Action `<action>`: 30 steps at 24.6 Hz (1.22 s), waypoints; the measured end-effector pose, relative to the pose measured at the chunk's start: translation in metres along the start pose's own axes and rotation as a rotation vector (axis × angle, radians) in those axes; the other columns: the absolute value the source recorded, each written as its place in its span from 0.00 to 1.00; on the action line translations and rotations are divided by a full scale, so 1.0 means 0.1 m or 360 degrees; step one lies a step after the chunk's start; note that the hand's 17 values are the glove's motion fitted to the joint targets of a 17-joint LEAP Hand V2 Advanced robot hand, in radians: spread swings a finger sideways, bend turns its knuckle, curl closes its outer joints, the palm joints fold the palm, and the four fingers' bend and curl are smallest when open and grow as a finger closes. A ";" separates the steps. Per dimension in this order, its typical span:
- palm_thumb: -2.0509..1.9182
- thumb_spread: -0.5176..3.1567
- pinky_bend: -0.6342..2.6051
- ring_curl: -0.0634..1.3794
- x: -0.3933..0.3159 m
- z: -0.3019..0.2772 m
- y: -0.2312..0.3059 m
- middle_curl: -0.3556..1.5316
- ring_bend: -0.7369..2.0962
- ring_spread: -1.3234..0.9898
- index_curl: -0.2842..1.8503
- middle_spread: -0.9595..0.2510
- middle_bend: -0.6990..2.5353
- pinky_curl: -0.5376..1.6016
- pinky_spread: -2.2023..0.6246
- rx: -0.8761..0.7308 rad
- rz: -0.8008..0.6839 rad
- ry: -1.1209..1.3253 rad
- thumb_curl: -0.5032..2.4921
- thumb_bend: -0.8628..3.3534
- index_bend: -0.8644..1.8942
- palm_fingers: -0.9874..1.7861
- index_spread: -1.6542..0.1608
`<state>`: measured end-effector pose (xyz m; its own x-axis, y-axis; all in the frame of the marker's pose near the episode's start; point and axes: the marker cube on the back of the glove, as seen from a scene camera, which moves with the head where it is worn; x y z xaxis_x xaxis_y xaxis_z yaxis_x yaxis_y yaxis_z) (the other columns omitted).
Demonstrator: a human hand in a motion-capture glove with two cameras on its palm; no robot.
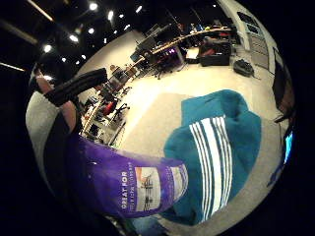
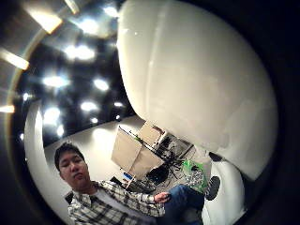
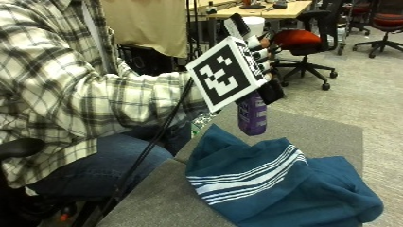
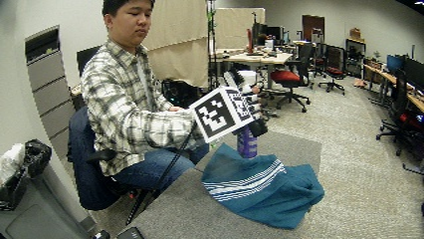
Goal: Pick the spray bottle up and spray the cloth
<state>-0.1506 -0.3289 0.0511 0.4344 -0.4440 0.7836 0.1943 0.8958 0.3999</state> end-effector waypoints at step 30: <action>0.80 0.22 0.37 0.38 1.14 1.50 -0.46 0.48 0.45 0.49 0.36 0.69 0.35 0.44 0.73 -0.0192 0.0124 -0.0158 0.42 0.20 0.36 0.77 0.76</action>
<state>-0.2417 -0.4235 0.1928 0.3648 -0.3677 0.8554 0.2703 0.9210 0.2806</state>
